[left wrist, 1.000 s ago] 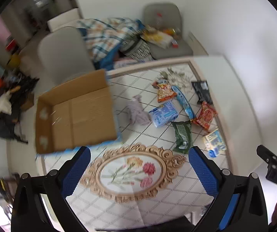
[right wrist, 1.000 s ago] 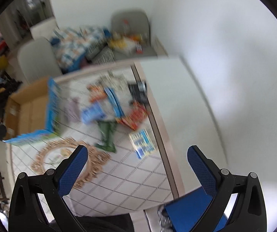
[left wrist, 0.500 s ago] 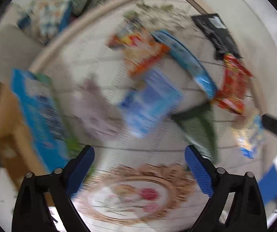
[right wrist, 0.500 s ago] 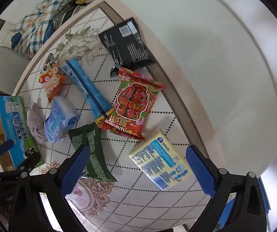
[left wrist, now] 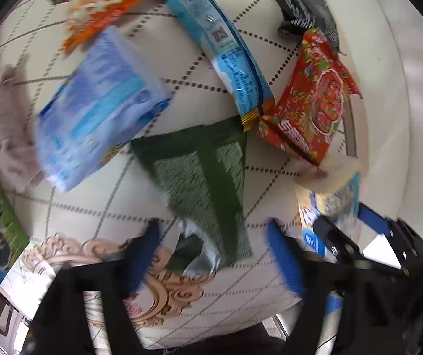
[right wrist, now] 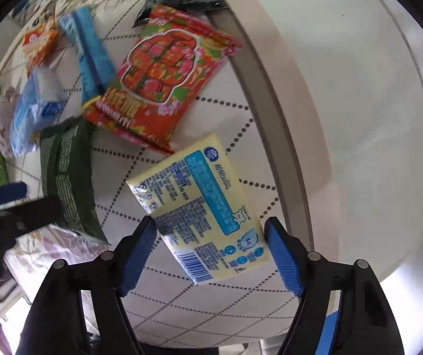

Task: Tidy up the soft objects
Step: 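Grasp the green packet with the left tool while the right tool grasps the yellow milk packet, then carry both packets into the cardboard box and open both tools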

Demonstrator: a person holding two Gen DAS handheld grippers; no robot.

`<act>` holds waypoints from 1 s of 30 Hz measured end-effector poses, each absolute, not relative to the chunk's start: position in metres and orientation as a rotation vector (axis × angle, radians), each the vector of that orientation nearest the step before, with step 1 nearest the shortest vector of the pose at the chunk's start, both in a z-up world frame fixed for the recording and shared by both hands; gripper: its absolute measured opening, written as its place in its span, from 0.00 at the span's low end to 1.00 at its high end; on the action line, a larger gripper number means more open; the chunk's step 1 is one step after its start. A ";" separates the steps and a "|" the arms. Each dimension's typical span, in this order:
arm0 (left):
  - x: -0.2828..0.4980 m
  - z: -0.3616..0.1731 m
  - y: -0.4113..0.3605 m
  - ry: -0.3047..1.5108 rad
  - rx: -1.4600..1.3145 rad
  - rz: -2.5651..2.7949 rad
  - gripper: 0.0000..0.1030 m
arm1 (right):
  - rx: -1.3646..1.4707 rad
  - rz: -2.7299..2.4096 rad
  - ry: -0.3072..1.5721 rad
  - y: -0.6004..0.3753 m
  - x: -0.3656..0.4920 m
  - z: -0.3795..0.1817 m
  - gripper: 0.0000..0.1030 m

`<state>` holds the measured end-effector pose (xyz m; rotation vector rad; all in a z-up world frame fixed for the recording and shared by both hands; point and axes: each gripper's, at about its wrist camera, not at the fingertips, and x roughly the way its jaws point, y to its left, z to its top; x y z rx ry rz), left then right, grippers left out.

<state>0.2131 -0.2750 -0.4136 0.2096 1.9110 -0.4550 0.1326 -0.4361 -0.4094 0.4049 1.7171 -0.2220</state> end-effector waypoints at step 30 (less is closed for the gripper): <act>0.176 -0.207 -0.045 1.551 -0.021 -0.320 0.28 | 0.465 -0.061 1.502 -0.304 0.141 -0.275 0.57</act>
